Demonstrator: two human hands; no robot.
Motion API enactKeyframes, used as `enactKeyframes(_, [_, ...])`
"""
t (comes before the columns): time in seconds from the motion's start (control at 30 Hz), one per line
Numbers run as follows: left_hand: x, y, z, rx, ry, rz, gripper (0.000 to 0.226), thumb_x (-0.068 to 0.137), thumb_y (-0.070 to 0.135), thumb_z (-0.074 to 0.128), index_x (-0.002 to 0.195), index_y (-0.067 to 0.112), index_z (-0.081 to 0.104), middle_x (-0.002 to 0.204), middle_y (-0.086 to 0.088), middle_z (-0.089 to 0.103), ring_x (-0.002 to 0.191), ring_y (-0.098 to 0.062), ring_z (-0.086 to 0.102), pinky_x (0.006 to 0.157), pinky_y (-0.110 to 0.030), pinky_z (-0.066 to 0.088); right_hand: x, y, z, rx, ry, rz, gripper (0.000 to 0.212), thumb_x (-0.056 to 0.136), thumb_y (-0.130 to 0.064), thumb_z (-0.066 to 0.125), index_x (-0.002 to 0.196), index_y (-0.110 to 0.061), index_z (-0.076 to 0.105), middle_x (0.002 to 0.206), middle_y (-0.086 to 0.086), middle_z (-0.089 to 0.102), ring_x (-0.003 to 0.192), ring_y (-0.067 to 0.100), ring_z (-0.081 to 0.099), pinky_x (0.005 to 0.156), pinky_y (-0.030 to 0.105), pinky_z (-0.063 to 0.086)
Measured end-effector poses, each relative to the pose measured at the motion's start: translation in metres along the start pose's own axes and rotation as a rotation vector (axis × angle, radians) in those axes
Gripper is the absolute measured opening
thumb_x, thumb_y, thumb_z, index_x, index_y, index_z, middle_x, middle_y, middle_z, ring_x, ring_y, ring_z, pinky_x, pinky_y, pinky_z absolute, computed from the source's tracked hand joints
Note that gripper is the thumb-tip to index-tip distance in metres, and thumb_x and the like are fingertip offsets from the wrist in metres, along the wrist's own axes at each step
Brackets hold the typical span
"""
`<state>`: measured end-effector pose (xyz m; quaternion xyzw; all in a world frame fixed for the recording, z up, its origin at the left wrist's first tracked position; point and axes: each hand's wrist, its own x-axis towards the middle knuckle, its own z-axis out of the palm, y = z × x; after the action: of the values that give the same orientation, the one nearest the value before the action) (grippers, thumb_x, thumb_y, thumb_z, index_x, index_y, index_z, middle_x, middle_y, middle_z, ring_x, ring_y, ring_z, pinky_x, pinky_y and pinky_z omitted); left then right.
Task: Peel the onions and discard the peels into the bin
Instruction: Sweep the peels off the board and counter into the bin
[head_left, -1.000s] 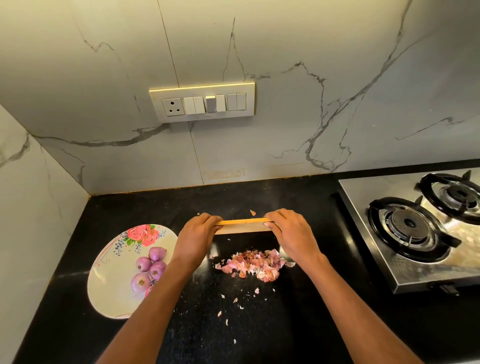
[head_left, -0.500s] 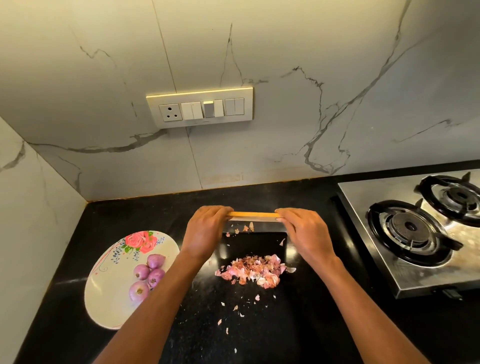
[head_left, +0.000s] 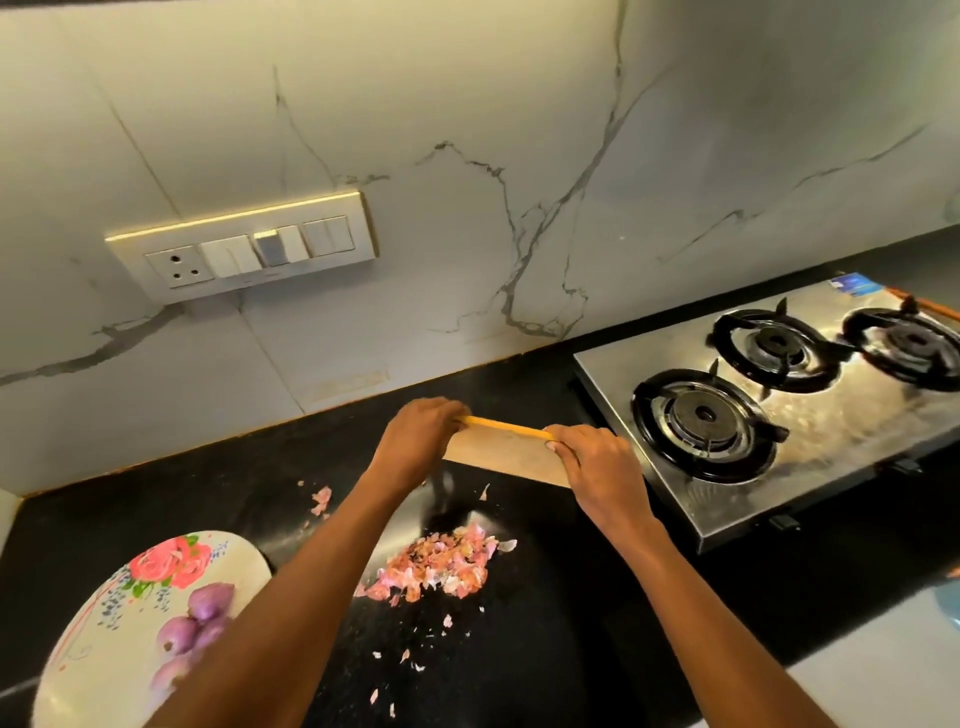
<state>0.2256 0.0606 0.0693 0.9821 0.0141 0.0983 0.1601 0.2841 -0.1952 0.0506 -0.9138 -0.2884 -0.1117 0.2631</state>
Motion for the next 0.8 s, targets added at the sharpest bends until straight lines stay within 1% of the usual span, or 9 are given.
enactKeyframes(0.13, [0.015, 0.001, -0.001, -0.030, 0.057, 0.026, 0.024, 0.097, 0.017, 0.067, 0.120, 0.017, 0.072, 0.118, -0.003, 0.072, 0.106, -0.022, 0.066, 0.093, -0.033, 0.050, 0.004, 0.000, -0.008, 0.026, 0.011, 0.029, 0.025, 0.101, -0.028, 0.062, 0.124, -0.023, 0.072, 0.110, -0.006, 0.075, 0.092, 0.018, 0.067, 0.081, 0.038, 0.054])
enactKeyframes(0.2, [0.030, 0.006, 0.000, -0.021, 0.075, 0.077, 0.022, 0.095, 0.016, 0.069, 0.117, 0.015, 0.072, 0.119, -0.006, 0.072, 0.109, -0.027, 0.065, 0.098, -0.038, 0.047, 0.002, 0.003, -0.010, 0.078, 0.024, 0.084, 0.025, 0.102, -0.026, 0.060, 0.124, -0.022, 0.071, 0.109, -0.004, 0.074, 0.094, 0.020, 0.065, 0.082, 0.040, 0.054])
enactKeyframes(0.23, [0.037, 0.011, 0.002, -0.020, 0.070, 0.093, 0.025, 0.096, 0.019, 0.067, 0.121, 0.016, 0.071, 0.125, -0.007, 0.069, 0.116, -0.029, 0.063, 0.103, -0.041, 0.045, -0.001, 0.004, -0.011, 0.111, 0.032, 0.122, 0.025, 0.103, -0.025, 0.058, 0.124, -0.022, 0.070, 0.108, -0.002, 0.074, 0.095, 0.021, 0.065, 0.082, 0.040, 0.054])
enactKeyframes(0.33, [0.046, 0.037, 0.022, -0.064, -0.005, 0.038, 0.045, 0.104, 0.031, 0.054, 0.148, 0.021, 0.049, 0.156, -0.004, 0.045, 0.146, -0.026, 0.039, 0.121, -0.043, 0.030, -0.015, 0.014, -0.011, 0.159, 0.070, 0.250, 0.025, 0.104, -0.023, 0.056, 0.124, -0.017, 0.070, 0.107, 0.003, 0.072, 0.097, 0.023, 0.065, 0.081, 0.033, 0.050])
enactKeyframes(0.43, [0.023, 0.071, 0.056, -0.181, -0.093, -0.039, 0.056, 0.105, 0.037, 0.050, 0.157, 0.021, 0.034, 0.166, -0.003, 0.026, 0.151, -0.024, 0.029, 0.122, -0.039, 0.025, -0.036, 0.024, -0.015, 0.201, 0.071, 0.380, 0.026, 0.105, -0.021, 0.054, 0.125, -0.013, 0.068, 0.111, 0.004, 0.072, 0.102, 0.021, 0.065, 0.082, 0.025, 0.044])
enactKeyframes(0.5, [-0.004, 0.092, 0.080, -0.284, -0.178, -0.089, 0.056, 0.105, 0.039, 0.050, 0.156, 0.023, 0.034, 0.167, -0.002, 0.022, 0.150, -0.025, 0.030, 0.120, -0.040, 0.029, -0.052, 0.031, -0.016, 0.178, 0.030, 0.442, 0.030, 0.106, -0.022, 0.051, 0.132, -0.014, 0.063, 0.119, 0.005, 0.069, 0.109, 0.022, 0.064, 0.086, 0.026, 0.046])
enactKeyframes(0.6, [-0.045, 0.113, 0.115, -0.366, -0.352, -0.137, 0.057, 0.106, 0.042, 0.047, 0.158, 0.027, 0.029, 0.168, -0.004, 0.017, 0.152, -0.026, 0.025, 0.121, -0.040, 0.027, -0.073, 0.041, -0.014, 0.007, -0.094, 0.460, 0.041, 0.107, -0.022, 0.046, 0.148, -0.018, 0.046, 0.130, 0.010, 0.059, 0.117, 0.028, 0.059, 0.089, 0.036, 0.050])
enactKeyframes(0.7, [-0.073, 0.124, 0.137, -0.364, -0.445, -0.124, 0.063, 0.105, 0.044, 0.047, 0.160, 0.029, 0.021, 0.170, -0.006, 0.005, 0.156, -0.027, 0.012, 0.124, -0.042, 0.021, -0.092, 0.046, -0.007, -0.111, -0.254, 0.486, 0.051, 0.108, -0.018, 0.042, 0.157, -0.021, 0.029, 0.132, 0.012, 0.053, 0.115, 0.026, 0.053, 0.086, 0.033, 0.046])
enactKeyframes(0.8, [-0.083, 0.124, 0.146, -0.344, -0.492, -0.109, 0.064, 0.106, 0.040, 0.047, 0.161, 0.029, 0.018, 0.171, -0.003, -0.003, 0.157, -0.028, -0.002, 0.125, -0.044, 0.012, -0.104, 0.055, -0.001, -0.160, -0.337, 0.522, 0.054, 0.109, -0.018, 0.035, 0.160, -0.021, 0.019, 0.135, 0.012, 0.049, 0.118, 0.025, 0.050, 0.092, 0.034, 0.047])
